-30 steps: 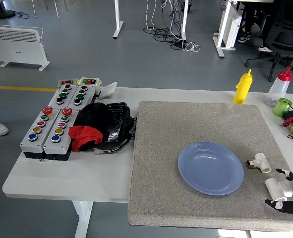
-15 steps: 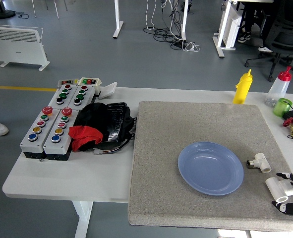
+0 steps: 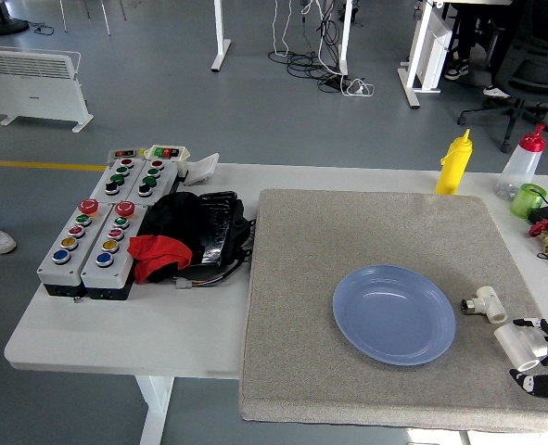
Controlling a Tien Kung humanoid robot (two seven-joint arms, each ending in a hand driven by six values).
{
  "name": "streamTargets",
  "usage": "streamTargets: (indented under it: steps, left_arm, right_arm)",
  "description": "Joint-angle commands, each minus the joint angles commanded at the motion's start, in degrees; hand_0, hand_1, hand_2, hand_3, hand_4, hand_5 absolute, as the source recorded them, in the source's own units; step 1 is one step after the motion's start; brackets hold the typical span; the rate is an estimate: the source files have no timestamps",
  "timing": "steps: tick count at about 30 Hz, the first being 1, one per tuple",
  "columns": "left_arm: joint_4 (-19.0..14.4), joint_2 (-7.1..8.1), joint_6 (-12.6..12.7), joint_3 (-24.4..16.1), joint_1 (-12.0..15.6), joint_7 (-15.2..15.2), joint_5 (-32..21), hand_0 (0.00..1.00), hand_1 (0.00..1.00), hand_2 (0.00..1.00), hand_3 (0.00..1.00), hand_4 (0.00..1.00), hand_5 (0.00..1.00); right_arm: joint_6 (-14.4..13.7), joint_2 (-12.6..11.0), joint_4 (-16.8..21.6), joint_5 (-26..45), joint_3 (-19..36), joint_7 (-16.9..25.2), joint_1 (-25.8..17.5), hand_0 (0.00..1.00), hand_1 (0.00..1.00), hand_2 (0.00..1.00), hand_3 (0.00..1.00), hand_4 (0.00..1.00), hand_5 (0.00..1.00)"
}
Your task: Pick pipe place plate twice
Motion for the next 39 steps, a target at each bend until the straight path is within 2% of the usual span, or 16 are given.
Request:
streamTargets:
  steps: [5, 9, 12, 13, 17, 18, 19, 25, 26, 31, 32, 37, 38, 39]
  left_arm:
    - [-0.1, 0.00, 0.1, -0.2, 0.1, 0.0, 0.3, 0.644, 0.527, 0.492, 0.659, 0.434, 0.998]
    - [-0.1, 0.00, 0.1, -0.3, 0.5, 0.1, 0.5, 0.645, 0.528, 0.492, 0.658, 0.434, 0.998]
    - [0.0, 0.00, 0.1, -0.3, 0.7, 0.0, 0.5, 0.645, 0.528, 0.492, 0.658, 0.434, 0.998]
    - [0.0, 0.00, 0.1, -0.3, 0.7, -0.1, 0.5, 0.645, 0.527, 0.491, 0.658, 0.434, 0.998]
    - [0.0, 0.01, 0.2, 0.0, 0.7, -0.3, 0.0, 0.645, 0.527, 0.491, 0.658, 0.434, 0.998]
    - [0.0, 0.02, 0.3, 0.2, 0.6, -0.4, -0.3, 0.645, 0.527, 0.491, 0.658, 0.434, 0.998]
    - [0.0, 0.03, 0.4, 0.4, 0.6, -0.5, -0.6, 0.645, 0.524, 0.490, 0.658, 0.434, 0.998]
    - [0.0, 0.00, 0.8, 1.0, 0.5, -0.8, -1.5, 0.645, 0.524, 0.490, 0.658, 0.434, 0.998]
    - [0.0, 0.00, 0.8, 1.1, 0.4, -0.9, -1.8, 0.645, 0.524, 0.489, 0.658, 0.434, 0.998]
    - [0.1, 0.00, 1.0, 1.5, 0.2, -1.3, -2.6, 0.645, 0.524, 0.489, 0.658, 0.434, 0.998]
    - [0.1, 0.00, 1.0, 1.5, 0.1, -1.3, -2.6, 0.643, 0.523, 0.488, 0.656, 0.435, 0.998]
    - [0.1, 0.00, 1.0, 1.7, -0.2, -1.6, -3.1, 0.643, 0.523, 0.488, 0.656, 0.435, 0.998]
    - [0.1, 0.00, 1.1, 1.7, -0.2, -1.6, -3.1, 0.643, 0.521, 0.488, 0.655, 0.435, 0.998]
    - [0.1, 0.00, 1.1, 1.8, -0.3, -1.6, -3.2, 0.643, 0.521, 0.488, 0.655, 0.435, 0.998]
  right_arm:
    - [-2.2, 0.1, 1.8, 1.1, -0.3, 0.9, 0.4, 0.467, 0.580, 0.601, 0.679, 0.633, 0.074]
    - [-4.7, 1.1, 3.4, 1.8, -2.3, 1.7, 2.2, 0.493, 0.591, 0.607, 0.676, 0.627, 0.069]
    - [-5.3, 2.0, 3.7, 2.2, -5.7, 2.2, 5.2, 0.493, 0.591, 0.607, 0.676, 0.627, 0.069]
    - [-5.3, 2.1, 3.6, 2.2, -6.5, 2.2, 5.9, 0.556, 0.626, 0.620, 0.680, 0.624, 0.074]
    - [-5.3, 2.4, 1.9, 3.1, -10.8, 2.1, 9.8, 0.556, 0.626, 0.620, 0.680, 0.624, 0.074]
    - [-5.1, 2.4, 1.3, 3.4, -12.2, 1.9, 11.1, 0.556, 0.626, 0.620, 0.680, 0.624, 0.074]
    - [-4.9, 2.4, 0.8, 3.6, -13.5, 1.6, 12.3, 0.628, 0.662, 0.644, 0.687, 0.624, 0.080]
    - [-2.5, 3.7, -3.3, 4.2, -19.7, -0.2, 19.6, 0.628, 0.662, 0.644, 0.687, 0.624, 0.080]
    - [-1.5, 3.8, -4.5, 4.1, -20.6, -0.8, 20.9, 0.701, 0.702, 0.688, 0.709, 0.623, 0.100]
    - [0.4, 3.6, -9.7, 3.0, -23.7, -1.7, 25.7, 0.701, 0.702, 0.688, 0.709, 0.623, 0.100]
    - [0.7, 3.6, -10.2, 2.8, -23.9, -1.9, 26.1, 0.797, 0.770, 0.784, 0.749, 0.633, 0.122]
    - [3.1, 3.1, -12.8, 1.2, -24.4, -2.9, 27.7, 0.797, 0.770, 0.784, 0.749, 0.633, 0.122]
    - [3.4, 3.0, -13.1, 0.9, -24.4, -3.0, 27.9, 0.893, 0.847, 0.929, 0.813, 0.665, 0.152]
    - [3.8, 3.0, -13.3, 0.6, -24.5, -3.2, 28.0, 0.893, 0.847, 0.929, 0.813, 0.665, 0.152]
